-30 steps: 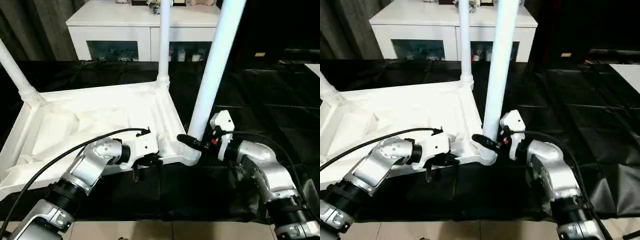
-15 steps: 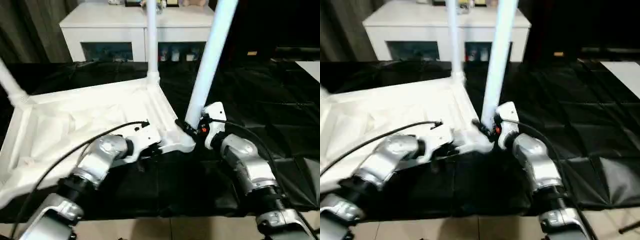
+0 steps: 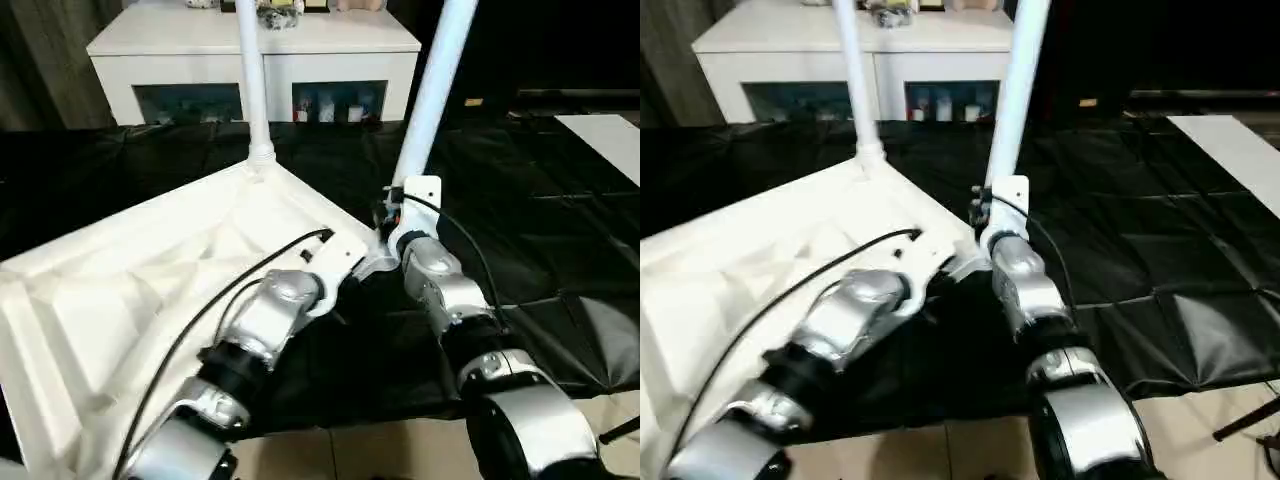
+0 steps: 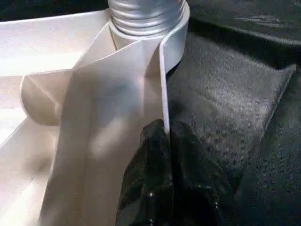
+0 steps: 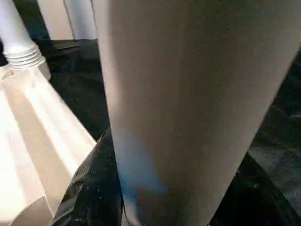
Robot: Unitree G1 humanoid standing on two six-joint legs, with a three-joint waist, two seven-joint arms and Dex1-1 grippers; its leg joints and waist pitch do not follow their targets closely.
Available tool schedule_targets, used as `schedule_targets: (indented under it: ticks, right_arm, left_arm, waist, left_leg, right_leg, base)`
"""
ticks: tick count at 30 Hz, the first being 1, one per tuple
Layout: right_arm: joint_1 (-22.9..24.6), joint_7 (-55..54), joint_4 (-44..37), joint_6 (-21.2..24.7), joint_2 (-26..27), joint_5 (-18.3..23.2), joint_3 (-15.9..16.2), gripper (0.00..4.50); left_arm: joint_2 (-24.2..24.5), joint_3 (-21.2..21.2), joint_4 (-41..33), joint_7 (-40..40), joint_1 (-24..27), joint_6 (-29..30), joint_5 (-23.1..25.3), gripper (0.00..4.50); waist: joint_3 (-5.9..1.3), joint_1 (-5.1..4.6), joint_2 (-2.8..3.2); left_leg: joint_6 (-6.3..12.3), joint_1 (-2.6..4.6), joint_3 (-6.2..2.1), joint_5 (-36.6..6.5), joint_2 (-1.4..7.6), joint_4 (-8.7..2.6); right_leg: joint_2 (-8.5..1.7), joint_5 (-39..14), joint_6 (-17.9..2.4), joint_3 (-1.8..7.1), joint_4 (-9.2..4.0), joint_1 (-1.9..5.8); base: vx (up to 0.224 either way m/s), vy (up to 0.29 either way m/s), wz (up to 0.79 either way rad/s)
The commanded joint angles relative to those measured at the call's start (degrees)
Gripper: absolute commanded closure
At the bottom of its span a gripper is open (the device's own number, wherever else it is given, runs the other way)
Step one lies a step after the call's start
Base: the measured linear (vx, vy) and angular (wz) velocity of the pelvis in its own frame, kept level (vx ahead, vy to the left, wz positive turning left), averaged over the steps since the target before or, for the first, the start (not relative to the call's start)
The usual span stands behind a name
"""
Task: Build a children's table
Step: Rotate leg to tighten
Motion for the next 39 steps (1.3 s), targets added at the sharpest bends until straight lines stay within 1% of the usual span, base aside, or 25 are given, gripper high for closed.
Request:
schedule_targets:
  ticks: [1, 3, 8, 9, 10, 11, 13, 14, 15, 16, 17, 19, 20, 21, 22, 24, 26, 28, 30, 32, 33, 35, 36, 37, 39]
  right_arm:
    - [2.5, -4.0, 7.3, 2.5, -1.7, -0.8, -2.8, 2.65]
    - [1.7, -3.8, 8.8, 1.1, -1.3, -0.5, -3.4, 2.65]
    - [0.6, 3.4, 9.0, -4.2, -0.4, 1.2, -3.6, 2.65]
    - [0.3, 4.4, 8.7, -5.4, -0.3, 1.1, -3.4, 2.30]
    - [0.1, 6.2, 7.8, -6.2, -0.2, 1.5, -3.3, 1.96]
    - [0.1, 6.2, 7.8, -6.2, -0.2, 1.5, -3.3, 1.96]
    - [0.1, 9.1, 5.0, -7.8, -0.5, 1.7, -2.9, 1.91]
    - [0.2, 9.7, 4.3, -8.3, -0.7, 1.6, -2.8, 1.63]
    - [1.7, 14.4, -1.9, -7.5, -1.6, 3.1, -2.3, 1.54]
    - [1.8, 14.6, -2.2, -7.5, -1.6, 3.2, -2.3, 1.54]
    - [3.1, 17.5, -6.2, -6.2, -2.4, 3.9, -1.5, 1.49]
    - [5.9, 22.3, -12.9, -3.7, -4.0, 5.1, -0.2, 1.20]
    - [8.2, 25.8, -17.3, -1.4, -5.7, 5.9, 0.9, 1.20]
    - [9.7, 28.1, -20.1, 0.0, -6.8, 6.5, 1.6, 1.09]
    - [11.6, 30.7, -23.1, 1.4, -8.3, 6.9, 2.7, 1.02]
    - [13.8, 34.3, -26.5, 3.1, -10.5, 7.1, 4.2, 0.88]
    - [18.4, 41.5, -32.9, 6.1, -15.3, 7.8, 6.9, 0.70]
    - [22.0, 47.7, -38.0, 8.6, -19.4, 9.2, 8.6, 0.59]
    - [24.7, 52.7, -41.3, 10.1, -23.0, 9.9, 9.7, 0.38]
    - [25.4, 53.9, -42.0, 10.6, -24.1, 9.8, 9.7, 0.38]
    - [25.2, 55.2, -40.9, 9.8, -25.0, 8.9, 10.0, 0.38]
    - [24.9, 55.9, -40.2, 9.9, -25.5, 8.5, 10.1, 0.38]
    - [24.1, 56.9, -37.7, 8.7, -25.9, 7.3, 10.5, 0.38]
    - [24.0, 57.0, -37.6, 8.9, -26.0, 7.3, 10.6, 0.38]
    - [23.5, 57.5, -36.9, 8.9, -26.0, 7.1, 11.0, 0.38]
  left_arm:
    - [0.8, 0.4, -0.5, 0.0, -0.2, -0.1, 0.0, 4.50]
    - [1.7, 0.6, -0.2, 0.1, 0.0, -0.3, 0.6, 4.50]
    - [3.2, 0.5, 0.8, 0.3, -0.5, -1.8, 1.3, 4.50]
    - [3.6, 0.5, 1.0, 0.2, -0.6, -2.3, 1.3, 4.50]
    - [4.3, 0.3, 1.3, -0.4, -0.7, -3.1, 1.4, 4.50]
    - [4.3, 0.3, 1.3, -0.4, -0.7, -3.1, 1.4, 4.50]
    - [6.0, -0.6, 1.6, -2.3, -0.7, -4.7, 1.7, 4.50]
    - [6.4, -0.9, 1.6, -2.9, -0.7, -5.0, 1.7, 4.50]
    - [8.1, -1.3, 1.7, -4.8, -0.8, -6.2, 1.7, 4.50]
    - [8.1, -1.3, 1.7, -4.9, -0.8, -6.2, 1.7, 4.50]
    - [9.0, -1.7, 1.9, -5.8, -1.0, -7.5, 2.0, 4.50]
    - [10.1, -1.9, 1.8, -7.5, -1.0, -8.9, 1.8, 4.50]
    - [11.0, -2.3, 1.4, -9.5, -0.8, -10.3, 1.5, 4.50]
    - [11.6, -2.6, 1.1, -10.9, -0.6, -11.1, 1.2, 4.50]
    - [12.3, -2.8, 0.6, -12.1, -0.4, -11.3, 1.2, 4.50]
    - [13.5, -3.6, -0.2, -14.3, -0.1, -12.4, 1.0, 4.50]
    - [16.3, -5.0, -2.0, -20.0, 1.0, -15.4, 0.1, 4.50]
    - [18.9, -5.9, -4.7, -26.9, 2.6, -17.3, -2.1, 4.50]
    - [21.8, -7.1, -7.1, -33.0, 4.0, -19.7, -3.4, 4.50]
    - [22.9, -7.2, -8.2, -35.1, 4.6, -19.7, -4.0, 4.50]
    - [23.6, -6.7, -10.2, -36.7, 5.2, -18.7, -5.4, 4.50]
    - [24.1, -6.5, -11.1, -37.3, 5.5, -18.1, -5.9, 4.50]
    - [25.3, -6.7, -12.8, -38.7, 6.1, -17.3, -6.5, 4.50]
    - [25.4, -6.7, -12.9, -38.9, 6.2, -17.4, -6.7, 4.50]
    - [25.6, -6.5, -13.1, -39.0, 6.3, -17.6, -6.9, 4.50]
  waist:
    - [-2.29, -0.05, -0.21]
    - [-2.30, -0.03, -0.05]
    - [-2.20, -0.20, 0.02]
    - [-2.28, -0.15, 0.67]
    - [-2.26, -0.29, 0.30]
    - [-2.36, -0.23, 0.21]
    - [-2.55, 0.12, 0.45]
    - [-2.55, 0.12, 0.45]
    - [-2.97, 0.38, 0.29]
    - [-3.09, 0.69, 0.56]
    - [-3.17, 0.83, 0.24]
    - [-3.28, 1.22, 0.23]
    - [-3.17, 1.46, 0.59]
    - [-3.32, 1.89, 0.36]
    - [-3.42, 2.27, 0.61]
    - [-3.46, 2.49, 0.63]
    - [-3.56, 3.15, 0.35]
    - [-3.96, 3.74, 0.25]
    - [-4.14, 3.88, 0.05]
    - [-4.20, 4.04, 0.30]
    - [-4.25, 4.24, -0.04]
    - [-4.09, 4.51, 0.14]
    - [-4.04, 4.82, -0.17]
    - [-3.73, 4.73, -0.45]
    - [-3.56, 4.76, -0.38]
  left_leg:
    - [-1.95, 1.48, -1.90, -36.7, 2.28, -5.27]
    - [-2.05, 1.20, -1.86, -36.2, 2.40, -5.41]
    - [-2.16, 1.46, -1.86, -37.9, 2.41, -5.38]
    - [-2.07, 1.13, -1.98, -37.3, 2.45, -5.50]
    - [-1.99, 1.09, -1.89, -37.6, 2.46, -5.52]
    - [-1.93, 1.09, -1.86, -37.1, 2.48, -5.46]
    - [-1.19, 0.89, -1.56, -34.6, 2.45, -5.34]
    - [-1.19, 0.89, -1.56, -34.6, 2.45, -5.34]
    - [-0.18, 0.07, -1.27, -29.7, 2.42, -5.33]
    - [0.12, 0.16, -1.09, -28.1, 2.52, -5.26]
    - [1.04, 0.04, -0.78, -25.2, 2.58, -5.10]
    - [2.26, -0.33, -0.50, -21.7, 2.75, -4.99]
    - [2.41, -0.24, -0.44, -21.6, 2.69, -5.02]
    - [2.44, -0.11, -0.35, -20.5, 2.85, -4.87]
    - [2.34, 0.04, -0.26, -19.4, 2.95, -4.73]
    - [2.32, 0.05, -0.13, -18.1, 2.97, -4.61]
    - [3.31, -0.32, -0.10, -15.6, 3.02, -4.39]
    - [4.24, -0.28, -0.10, -12.0, 3.23, -3.94]
    - [5.86, -0.54, 0.05, -7.3, 2.97, -3.30]
    - [7.11, -0.27, 0.22, -5.0, 3.03, -2.99]
    - [7.57, -0.10, 0.29, -4.4, 3.08, -2.88]
    - [7.58, -0.03, 0.39, -4.6, 3.11, -2.92]
    - [6.82, 0.28, 0.45, -5.9, 3.32, -3.03]
    - [6.32, 0.07, 0.58, -7.6, 3.27, -3.18]
    - [5.31, 0.04, 0.46, -9.4, 3.31, -3.36]
  right_leg:
    - [-3.19, -29.7, -5.6, 0.92, -4.72, -0.17]
    - [-3.09, -28.2, -6.3, 1.12, -4.41, -0.18]
    - [-2.92, -28.7, -6.4, 0.95, -4.54, -0.34]
    - [-3.04, -27.9, -6.6, 1.03, -4.32, 0.00]
    - [-2.86, -27.4, -6.9, 0.98, -4.43, -0.08]
    - [-2.93, -27.1, -7.1, 1.08, -4.32, -0.04]
    - [-3.15, -25.2, -8.3, 1.49, -4.20, 0.03]
    - [-3.15, -25.2, -8.3, 1.49, -4.20, 0.03]
    - [-3.18, -21.3, -9.5, 1.71, -3.63, 0.78]
    - [-3.20, -19.7, -9.9, 1.87, -3.52, 0.69]
    - [-2.95, -16.9, -10.6, 1.96, -3.27, 0.69]
    - [-2.84, -16.0, -11.2, 1.98, -2.89, 0.82]
    - [-2.78, -16.7, -11.0, 1.95, -3.11, 0.86]
    - [-2.76, -16.4, -10.7, 2.09, -3.02, 0.81]
    - [-2.71, -15.0, -11.3, 2.17, -2.81, 0.64]
    - [-2.61, -13.1, -11.9, 2.22, -2.56, 0.70]
    - [-2.61, -10.8, -12.6, 2.23, -2.14, 1.20]
    - [-2.72, -6.0, -13.8, 2.40, -1.27, 1.45]
    - [-2.56, 1.8, -16.4, 2.39, -0.08, 1.72]
    - [-2.49, 5.6, -17.7, 2.40, 0.42, 1.53]
    - [-2.61, 6.0, -18.4, 2.40, 0.65, 1.59]
    - [-2.59, 4.5, -18.5, 2.40, 0.49, 1.49]
    - [-2.60, 1.7, -18.4, 2.39, 0.50, 1.36]
    - [-2.51, -1.1, -17.9, 2.43, 0.14, 1.33]
    - [-2.65, -4.3, -16.9, 2.51, -0.03, 1.38]
  base:
    - [0.000, 0.000, 0.00]
    - [0.000, 0.000, 0.00]
    - [0.000, 0.000, 0.00]
    - [0.000, 0.000, 0.00]
    - [0.000, 0.000, 0.00]
    - [0.000, 0.000, 0.00]
    - [0.000, 0.000, 0.00]
    - [0.000, 0.000, 0.00]
    - [0.000, 0.000, 0.00]
    - [0.000, 0.000, 0.00]
    - [0.000, 0.000, 0.00]
    - [0.000, 0.000, 0.00]
    - [0.000, 0.000, 0.00]
    - [0.000, 0.000, 0.00]
    - [0.000, 0.000, 0.00]
    - [0.000, 0.000, 0.00]
    - [0.067, -0.022, 0.02]
    - [0.076, -0.020, 0.00]
    - [0.071, -0.014, -0.01]
    - [0.029, -0.004, 0.00]
    - [0.000, 0.000, 0.00]
    - [0.000, 0.000, 0.00]
    - [0.000, 0.000, 0.00]
    - [0.000, 0.000, 0.00]
    - [0.000, 0.000, 0.00]
